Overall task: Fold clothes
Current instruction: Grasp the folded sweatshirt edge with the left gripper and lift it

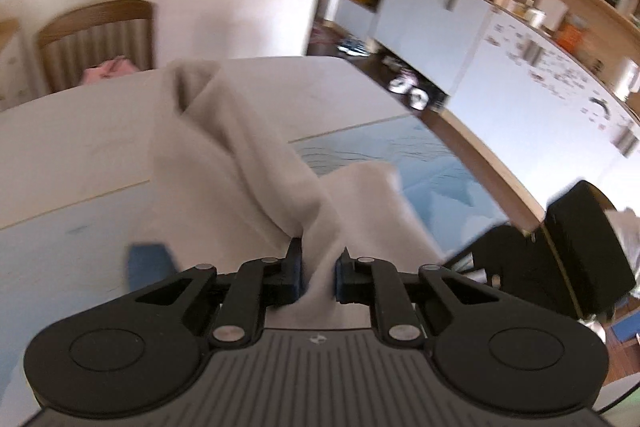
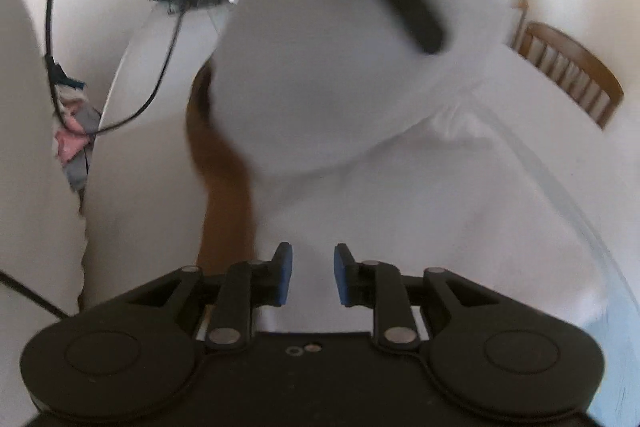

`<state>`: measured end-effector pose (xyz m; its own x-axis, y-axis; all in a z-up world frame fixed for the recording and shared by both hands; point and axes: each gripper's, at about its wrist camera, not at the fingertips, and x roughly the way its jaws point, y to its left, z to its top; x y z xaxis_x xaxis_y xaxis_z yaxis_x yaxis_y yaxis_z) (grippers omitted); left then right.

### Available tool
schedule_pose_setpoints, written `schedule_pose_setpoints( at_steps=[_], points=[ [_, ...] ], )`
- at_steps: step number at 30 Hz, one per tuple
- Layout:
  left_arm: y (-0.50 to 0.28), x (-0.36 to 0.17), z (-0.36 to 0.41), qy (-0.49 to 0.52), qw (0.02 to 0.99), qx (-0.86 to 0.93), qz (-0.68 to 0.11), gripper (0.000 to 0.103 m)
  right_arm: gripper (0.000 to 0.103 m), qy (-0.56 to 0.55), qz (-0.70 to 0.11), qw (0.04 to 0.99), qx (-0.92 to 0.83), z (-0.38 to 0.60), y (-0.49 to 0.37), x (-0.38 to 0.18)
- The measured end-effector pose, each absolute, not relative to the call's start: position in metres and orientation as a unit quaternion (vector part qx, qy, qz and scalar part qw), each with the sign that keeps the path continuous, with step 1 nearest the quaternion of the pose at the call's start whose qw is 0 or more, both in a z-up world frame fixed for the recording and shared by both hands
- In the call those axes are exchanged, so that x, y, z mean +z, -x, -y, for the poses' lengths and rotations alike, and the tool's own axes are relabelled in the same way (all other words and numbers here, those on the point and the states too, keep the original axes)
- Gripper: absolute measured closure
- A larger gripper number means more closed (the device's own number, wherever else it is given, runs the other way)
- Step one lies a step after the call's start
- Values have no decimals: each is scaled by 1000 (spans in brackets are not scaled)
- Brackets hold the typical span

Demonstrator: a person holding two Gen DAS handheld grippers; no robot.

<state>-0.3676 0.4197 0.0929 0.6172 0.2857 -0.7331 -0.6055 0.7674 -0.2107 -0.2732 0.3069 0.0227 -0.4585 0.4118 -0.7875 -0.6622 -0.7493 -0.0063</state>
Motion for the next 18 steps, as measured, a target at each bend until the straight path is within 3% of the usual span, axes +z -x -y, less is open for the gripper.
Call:
schedule_pose_setpoints(
  at_steps=[10,15,17,18],
  points=[
    [264,15,-417,201,859,173,-437,90,0,358,-204,398,820,-282,230,26],
    [273,30,-413,208,871,119,-429,89,0,345,-205,448,799,-291,188,42],
    [277,36,-411,211,875,97,-425,79,0,338,-200,460,796,-298,178,48],
    [279,40,-410,212,876,86,-424,68,0,335,-198,466,795,-301,172,52]
  ],
)
